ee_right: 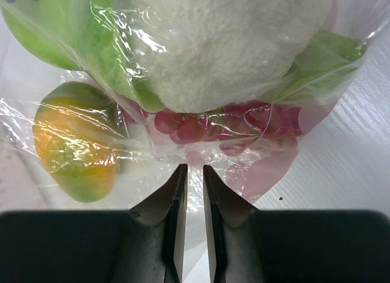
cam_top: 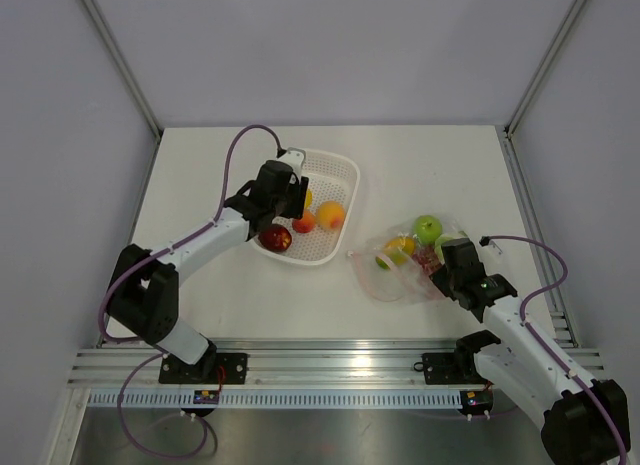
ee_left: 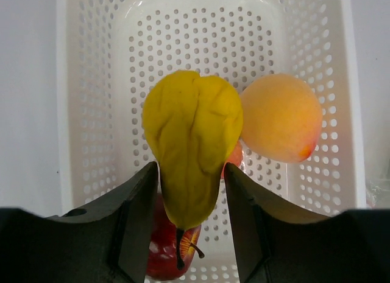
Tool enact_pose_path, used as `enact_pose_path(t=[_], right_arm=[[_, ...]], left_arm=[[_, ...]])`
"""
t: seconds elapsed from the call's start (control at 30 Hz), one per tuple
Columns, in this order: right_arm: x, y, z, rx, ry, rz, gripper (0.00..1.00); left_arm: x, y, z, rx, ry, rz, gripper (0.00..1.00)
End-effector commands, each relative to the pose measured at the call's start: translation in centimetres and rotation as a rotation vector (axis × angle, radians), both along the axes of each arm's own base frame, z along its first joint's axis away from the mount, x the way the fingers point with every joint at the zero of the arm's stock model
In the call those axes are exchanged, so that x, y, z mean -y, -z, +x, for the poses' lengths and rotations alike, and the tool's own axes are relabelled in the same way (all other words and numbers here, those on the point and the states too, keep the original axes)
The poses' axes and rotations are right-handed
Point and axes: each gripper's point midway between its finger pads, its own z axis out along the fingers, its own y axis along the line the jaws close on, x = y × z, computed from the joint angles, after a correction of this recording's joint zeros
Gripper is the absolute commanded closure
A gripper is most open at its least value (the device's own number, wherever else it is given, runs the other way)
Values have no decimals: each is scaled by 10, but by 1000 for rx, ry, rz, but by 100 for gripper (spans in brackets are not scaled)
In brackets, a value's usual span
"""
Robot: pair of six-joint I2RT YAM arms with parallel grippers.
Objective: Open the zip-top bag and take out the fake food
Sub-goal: Place the fake fruit in the bin.
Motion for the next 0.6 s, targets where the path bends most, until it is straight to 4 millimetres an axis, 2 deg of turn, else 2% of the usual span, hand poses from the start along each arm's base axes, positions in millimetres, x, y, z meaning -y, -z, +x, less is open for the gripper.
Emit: enact_pose_path(t=[0.0,0.2,0.37,0.47,0.5,0.53,0.57], right_arm=[[-3,-4,3,28,-15,5,76],[-4,-4,4,27,-20,6,76],[-3,-3,3,25,-17,4,76],[-3,-4,3,25,-14,6,76],[-3,-6,4,30,-12,10,76],[-3,-6,4,28,-11,10,77],[-3,-8,3,32,-4,16,77]], left_arm=[[10,-23,9,60,2,-77,49],[9,-29,6,72,-4,-103,39],[14,-41,-3,97,22,-164,34],[24,-47,-14,136,68,-209,33],[38,-57,-17,193,105,-240,33],[42,-50,-24,202,119,-233,34],[47,-53,-26,228,131,-224,34]])
